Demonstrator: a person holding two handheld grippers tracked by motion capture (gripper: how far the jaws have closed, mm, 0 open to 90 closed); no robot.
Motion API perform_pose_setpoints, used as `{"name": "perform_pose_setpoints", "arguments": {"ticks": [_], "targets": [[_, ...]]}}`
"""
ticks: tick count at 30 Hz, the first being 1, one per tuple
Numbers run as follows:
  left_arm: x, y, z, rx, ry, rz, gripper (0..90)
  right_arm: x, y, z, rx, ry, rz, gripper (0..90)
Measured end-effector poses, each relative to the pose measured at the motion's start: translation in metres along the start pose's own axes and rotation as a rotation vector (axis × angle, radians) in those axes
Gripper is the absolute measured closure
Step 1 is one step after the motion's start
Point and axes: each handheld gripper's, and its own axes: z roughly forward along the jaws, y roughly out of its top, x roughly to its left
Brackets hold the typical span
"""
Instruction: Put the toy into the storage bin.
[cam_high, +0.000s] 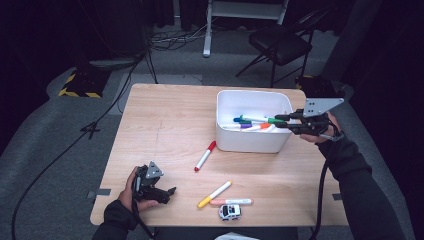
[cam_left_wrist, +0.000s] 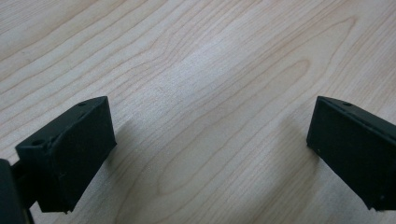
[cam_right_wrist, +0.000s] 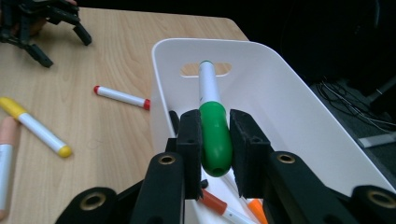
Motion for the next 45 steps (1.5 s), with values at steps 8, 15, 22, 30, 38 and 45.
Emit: {"name": "perform_pose_setpoints", "arguments": {"ticks": [8, 15, 22, 30, 38, 45], "targets": [[0.000, 0.000, 0.000, 0.000, 0.000, 0.000, 1.3, -0.022, -0.005, 0.015, 0.030, -0.028, 0.069, 75.3], [0.000, 0.000, 0.000, 0.000, 0.000, 0.000, 1.3, -0.032, -0.008, 0.029, 0.076, -0.027, 0.085, 75.3], [0.000, 0.000, 0.000, 0.000, 0.000, 0.000, 1.3, -0.033, -0.009, 0.037, 0.173, 0.001, 0.080, 75.2], [0.000, 0.000, 0.000, 0.000, 0.000, 0.001, 1.3, -0.036, -0.014, 0.040, 0.328, 0.021, 0.062, 75.2], [0.000, 0.000, 0.000, 0.000, 0.000, 0.001, 1.2, -0.039, -0.018, 0.035, 0.432, -0.005, 0.084, 75.1], [0.000, 0.000, 0.000, 0.000, 0.000, 0.000, 1.2, -0.042, -0.024, 0.029, 0.431, -0.019, 0.100, 73.8]]}}
